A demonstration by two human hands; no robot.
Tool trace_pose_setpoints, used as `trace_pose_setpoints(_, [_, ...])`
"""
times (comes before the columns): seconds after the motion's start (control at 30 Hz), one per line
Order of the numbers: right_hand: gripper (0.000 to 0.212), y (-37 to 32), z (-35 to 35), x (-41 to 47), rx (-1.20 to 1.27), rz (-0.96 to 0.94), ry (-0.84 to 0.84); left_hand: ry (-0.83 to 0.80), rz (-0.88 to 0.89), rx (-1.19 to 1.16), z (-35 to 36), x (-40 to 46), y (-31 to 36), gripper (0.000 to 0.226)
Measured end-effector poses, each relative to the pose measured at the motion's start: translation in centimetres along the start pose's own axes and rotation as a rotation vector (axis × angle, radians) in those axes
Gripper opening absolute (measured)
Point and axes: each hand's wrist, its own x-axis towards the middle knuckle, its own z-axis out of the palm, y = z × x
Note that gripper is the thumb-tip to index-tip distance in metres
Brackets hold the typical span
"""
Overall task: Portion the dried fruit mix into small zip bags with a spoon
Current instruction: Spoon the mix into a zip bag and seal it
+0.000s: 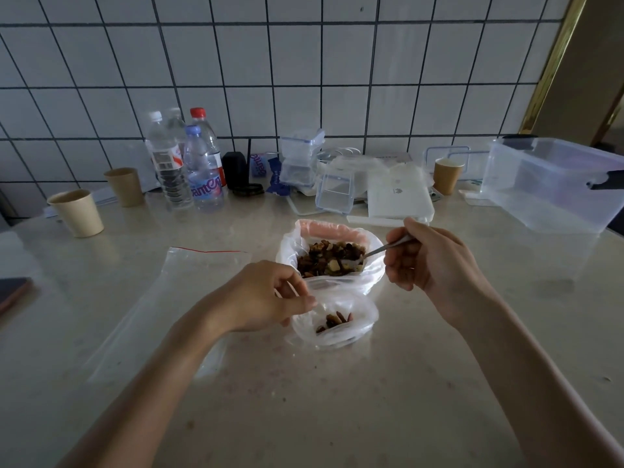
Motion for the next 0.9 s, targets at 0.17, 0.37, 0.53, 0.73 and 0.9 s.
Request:
trace_pose_setpoints(0.17, [0.041,0.1,0.3,-0.5,-0.23,-0.07,-0.182,0.016,0.003,-0.193,0.0,0.3,-0.2,0.006])
trace_pose_setpoints(0.37, [0.041,0.6,1.5,-0.9,-0.458,-0.32,-0.373,0.023,0.037,-0.291,-0.3,0.6,-0.4,0.006])
trace_pose_setpoints(0.53, [0.04,0.5,1.7,-1.1,-0.436,-0.41,-0.358,0.076,0.054,-0.13,0.0,0.8,-0.7,0.006])
trace_pose_setpoints(0.73, [0.041,0.1,1.0,-0.5,-0.113,-0.217,-0.001,0.112,0.008,-0.094,-0.1,1.0,-0.9,0.026])
trace_pose_setpoints(0.9, [0.039,0.5,0.6,0.1,-0.068,-0.062,0.198,0.388,-0.131,-0.023,0.1,2.1,-2.0,0.047])
